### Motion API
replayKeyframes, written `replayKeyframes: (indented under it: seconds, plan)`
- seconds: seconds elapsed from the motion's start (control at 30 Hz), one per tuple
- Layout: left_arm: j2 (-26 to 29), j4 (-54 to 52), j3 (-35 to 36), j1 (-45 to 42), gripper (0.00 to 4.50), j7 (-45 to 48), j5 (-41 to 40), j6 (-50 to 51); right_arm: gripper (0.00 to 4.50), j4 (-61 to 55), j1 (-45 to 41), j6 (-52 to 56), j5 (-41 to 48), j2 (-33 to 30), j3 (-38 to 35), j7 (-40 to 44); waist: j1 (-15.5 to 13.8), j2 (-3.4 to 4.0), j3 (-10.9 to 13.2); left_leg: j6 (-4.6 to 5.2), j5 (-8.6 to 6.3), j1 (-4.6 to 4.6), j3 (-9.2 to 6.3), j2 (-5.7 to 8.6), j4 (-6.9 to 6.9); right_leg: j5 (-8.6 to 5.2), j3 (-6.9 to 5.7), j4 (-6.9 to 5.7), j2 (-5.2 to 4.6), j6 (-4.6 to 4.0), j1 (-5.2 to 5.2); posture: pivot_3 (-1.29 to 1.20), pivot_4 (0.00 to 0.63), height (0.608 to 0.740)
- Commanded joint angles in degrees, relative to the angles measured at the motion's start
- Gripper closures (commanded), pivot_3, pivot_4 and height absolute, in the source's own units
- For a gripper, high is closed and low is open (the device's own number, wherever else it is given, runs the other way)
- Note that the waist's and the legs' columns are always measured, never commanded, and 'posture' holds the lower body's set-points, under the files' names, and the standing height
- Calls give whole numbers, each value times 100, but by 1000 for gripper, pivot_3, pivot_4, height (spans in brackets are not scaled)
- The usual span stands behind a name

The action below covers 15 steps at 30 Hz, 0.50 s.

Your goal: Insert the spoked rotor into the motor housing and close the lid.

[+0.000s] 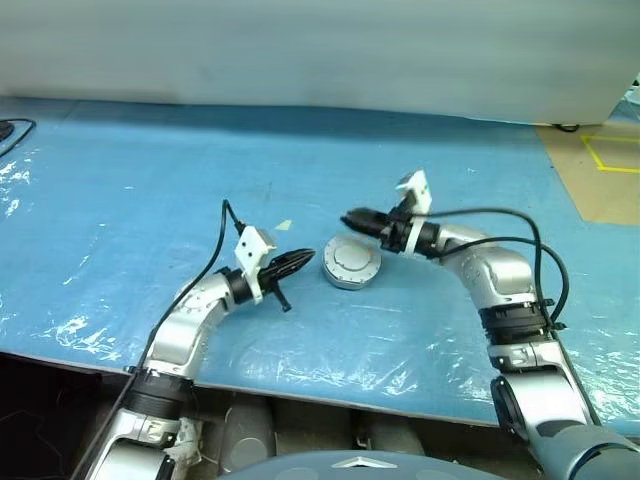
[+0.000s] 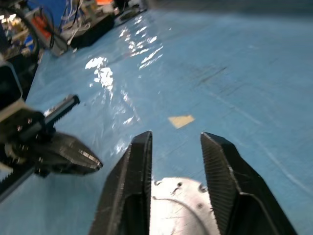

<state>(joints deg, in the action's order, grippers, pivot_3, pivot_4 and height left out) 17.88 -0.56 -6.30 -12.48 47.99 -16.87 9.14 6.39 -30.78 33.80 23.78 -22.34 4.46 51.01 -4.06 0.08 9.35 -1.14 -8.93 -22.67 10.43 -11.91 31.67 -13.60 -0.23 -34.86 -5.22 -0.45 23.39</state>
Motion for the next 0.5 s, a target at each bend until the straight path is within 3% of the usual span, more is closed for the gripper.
replayKeyframes:
  seconds: [0.03, 0.17, 0.5]
  plan:
    - [179, -249, 180, 111, 4500, 145, -178, -93, 1854, -457, 79, -576, -377, -33, 337, 32, 5, 0, 0, 0, -1, 0, 0, 1, 4, 0, 2, 0, -1, 0, -1, 0, 150, 740]
    - [356, -236, 224, 203, 4500, 143, -132, -144, 524, -322, 160, -1162, -791, -27, 530, -74, 1, 0, 0, -1, -1, 1, -2, 3, 12, 1, 2, -1, -5, 0, -7, 0, 150, 740]
    - [372, -240, 159, 292, 4500, 141, -104, -133, 524, 18, 272, -1807, -1106, -397, 566, 422, 8, -1, 0, 2, -2, -1, -5, 1, 13, 1, 0, -1, -2, 0, -7, 0, 150, 740]
